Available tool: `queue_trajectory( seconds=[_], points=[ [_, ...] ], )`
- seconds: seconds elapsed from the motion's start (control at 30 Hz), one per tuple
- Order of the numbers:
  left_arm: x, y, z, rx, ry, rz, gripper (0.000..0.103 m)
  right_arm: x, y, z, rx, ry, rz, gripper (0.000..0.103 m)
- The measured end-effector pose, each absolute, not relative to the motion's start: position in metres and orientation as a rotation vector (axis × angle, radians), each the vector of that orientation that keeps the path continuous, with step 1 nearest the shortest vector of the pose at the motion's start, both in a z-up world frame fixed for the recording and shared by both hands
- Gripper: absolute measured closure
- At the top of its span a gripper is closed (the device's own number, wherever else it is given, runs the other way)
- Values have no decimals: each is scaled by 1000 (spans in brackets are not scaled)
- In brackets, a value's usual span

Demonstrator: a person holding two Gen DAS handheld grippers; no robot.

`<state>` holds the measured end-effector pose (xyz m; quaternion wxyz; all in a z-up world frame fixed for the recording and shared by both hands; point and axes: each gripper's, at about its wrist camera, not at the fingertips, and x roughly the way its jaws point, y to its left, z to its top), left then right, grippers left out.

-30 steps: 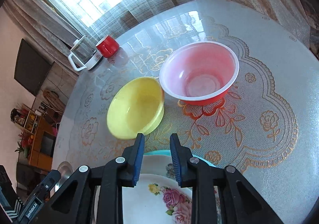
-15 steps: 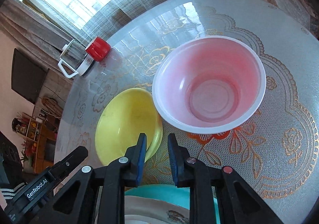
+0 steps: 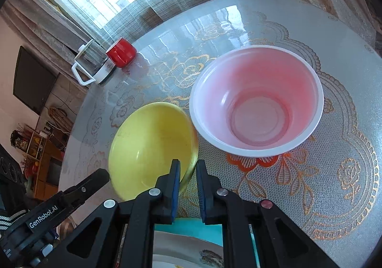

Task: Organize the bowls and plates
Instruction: 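Grasp the yellow bowl's rim with both grippers, then carry the yellow bowl with both grippers and lower it into the steel bowl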

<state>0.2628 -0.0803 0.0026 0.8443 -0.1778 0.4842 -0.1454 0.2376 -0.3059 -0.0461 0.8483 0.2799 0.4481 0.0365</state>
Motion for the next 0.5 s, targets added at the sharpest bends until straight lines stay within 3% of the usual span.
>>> queue_trajectory(
  seconds=[0.13,0.27,0.3,0.37,0.4,0.5],
  points=[
    [267,-76,4,-430,1029,-335,75,237,-312,-51,617,952,83,88],
    [266,-83,1,-447,1039,-358,69,237,-314,-53,630,956,92,88],
    [267,-89,0,-422,1045,-355,70,237,-314,-53,628,956,94,88],
    [266,-100,-3,-345,1049,-364,90,238,-312,-52,618,955,100,88],
    [264,-105,-4,-314,1046,-365,95,238,-311,-52,615,955,103,88],
    [258,-106,-2,-281,1027,-349,95,238,-305,-51,592,954,111,90]
  ],
)
